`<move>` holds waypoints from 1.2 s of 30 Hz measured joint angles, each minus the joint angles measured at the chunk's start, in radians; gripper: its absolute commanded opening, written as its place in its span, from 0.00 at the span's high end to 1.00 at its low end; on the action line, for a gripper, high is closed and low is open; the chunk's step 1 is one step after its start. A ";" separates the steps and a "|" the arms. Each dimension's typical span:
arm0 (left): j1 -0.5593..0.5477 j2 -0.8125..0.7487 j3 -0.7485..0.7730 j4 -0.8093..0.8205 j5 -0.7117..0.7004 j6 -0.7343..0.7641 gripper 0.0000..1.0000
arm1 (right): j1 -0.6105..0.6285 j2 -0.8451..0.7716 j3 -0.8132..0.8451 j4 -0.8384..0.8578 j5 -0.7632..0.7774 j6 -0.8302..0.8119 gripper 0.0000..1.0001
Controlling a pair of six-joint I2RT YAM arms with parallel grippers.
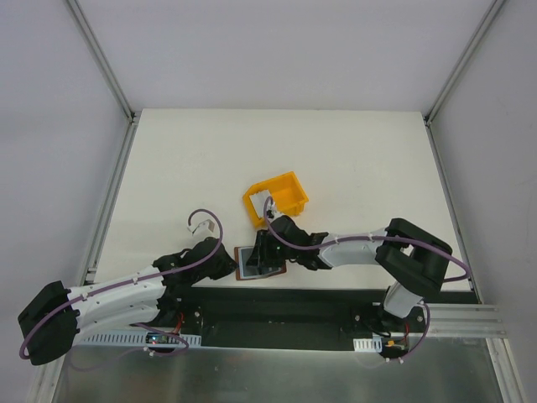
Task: Put the credit cards into the card holder
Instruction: Insert the credit card into the card holder.
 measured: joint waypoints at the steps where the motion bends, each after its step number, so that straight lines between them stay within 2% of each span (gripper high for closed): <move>1: 0.000 0.001 0.001 -0.001 0.000 0.000 1.00 | 0.001 0.000 0.000 -0.004 0.002 -0.003 0.59; 15: 0.000 -0.001 0.002 0.003 0.000 0.000 1.00 | 0.012 -0.047 0.046 -0.209 0.131 -0.070 0.53; 23: 0.000 -0.001 0.002 0.001 0.000 0.001 1.00 | 0.016 -0.019 0.061 -0.195 0.102 -0.082 0.60; 28: 0.000 -0.001 0.003 -0.005 0.000 0.005 1.00 | 0.029 -0.012 0.081 -0.198 0.092 -0.106 0.69; 34: 0.000 -0.001 0.005 -0.006 0.000 0.011 1.00 | 0.032 -0.011 0.084 -0.212 0.092 -0.126 0.70; 36: 0.000 -0.001 0.007 -0.006 0.000 0.014 1.00 | 0.033 -0.010 0.085 -0.213 0.092 -0.129 0.67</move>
